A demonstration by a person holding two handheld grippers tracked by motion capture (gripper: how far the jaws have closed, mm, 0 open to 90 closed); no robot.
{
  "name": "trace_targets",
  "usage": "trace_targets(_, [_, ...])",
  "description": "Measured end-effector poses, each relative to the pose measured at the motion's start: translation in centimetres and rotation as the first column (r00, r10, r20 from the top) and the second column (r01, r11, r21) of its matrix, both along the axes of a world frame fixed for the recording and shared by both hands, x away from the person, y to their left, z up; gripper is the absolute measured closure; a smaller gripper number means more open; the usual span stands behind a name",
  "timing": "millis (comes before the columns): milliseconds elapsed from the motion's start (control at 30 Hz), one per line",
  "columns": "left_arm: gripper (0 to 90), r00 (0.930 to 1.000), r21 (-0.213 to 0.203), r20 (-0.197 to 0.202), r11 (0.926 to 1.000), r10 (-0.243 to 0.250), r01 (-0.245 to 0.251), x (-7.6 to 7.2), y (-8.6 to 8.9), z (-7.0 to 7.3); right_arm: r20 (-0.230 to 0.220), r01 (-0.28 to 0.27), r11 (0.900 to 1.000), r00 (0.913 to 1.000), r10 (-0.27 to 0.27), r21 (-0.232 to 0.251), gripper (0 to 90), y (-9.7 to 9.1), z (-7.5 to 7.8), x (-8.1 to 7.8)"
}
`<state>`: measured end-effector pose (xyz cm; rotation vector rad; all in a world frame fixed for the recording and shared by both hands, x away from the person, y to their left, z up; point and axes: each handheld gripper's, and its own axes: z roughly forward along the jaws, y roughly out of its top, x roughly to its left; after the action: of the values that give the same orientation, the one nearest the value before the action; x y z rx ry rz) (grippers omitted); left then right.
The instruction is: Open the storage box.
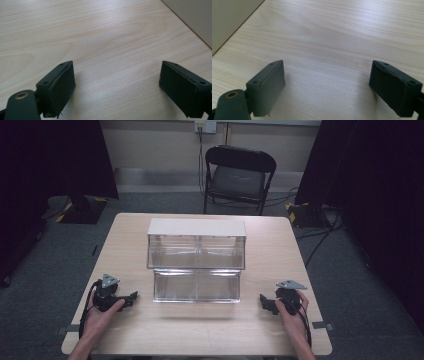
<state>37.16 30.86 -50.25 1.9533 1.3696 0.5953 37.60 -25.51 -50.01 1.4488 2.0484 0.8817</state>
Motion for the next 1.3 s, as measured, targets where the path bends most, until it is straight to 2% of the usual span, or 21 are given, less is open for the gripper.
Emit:
trace_targets(200, [16.9,0.9999,0.008,-0.015,1.0,-0.004,0.004,-0.1,0.1,0.3,0.0,0.0,1.0,1.0,0.0,0.0,12.4,0.0,0.0,0.0])
trace_targets(233, [16.9,0.9998,-0.006,-0.016,0.9999,-0.009,0.009,-0.2,0.1,0.3,0.0,0.0,1.0,1.0,0.0,0.0,12.4,0.0,0.0,0.0])
trace_targets(300, [17.3,0.9998,0.008,-0.006,0.9998,-0.019,0.019,-0.3,0.0,0.6,0.0,0.0,1.0,1.0,0.0,0.0,12.4,0.0,0.0,0.0])
trace_targets(433, [17.8,0.9994,-0.006,0.024,0.9996,-0.027,0.027,-0.6,-0.3,1.1,0.0,0.0,1.0,1.0,0.0,0.0,12.4,0.0,0.0,0.0])
trace_targets(867, [18.4,0.9992,-0.009,0.001,0.9992,-0.04,0.04,-0.6,-0.3,0.9,0.0,0.0,1.0,1.0,0.0,0.0,12.4,0.0,0.0,0.0])
trace_targets(1100, [18.3,0.9992,-0.014,0.005,0.9991,-0.041,0.041,-0.6,-0.3,0.9,0.0,0.0,1.0,1.0,0.0,0.0,12.4,0.0,0.0,0.0])
trace_targets(1300, [18.0,0.9974,-0.023,0.012,0.9972,-0.071,0.071,-0.8,-0.6,1.2,0.0,0.0,1.0,1.0,0.0,0.0,12.4,0.0,0.0,0.0])
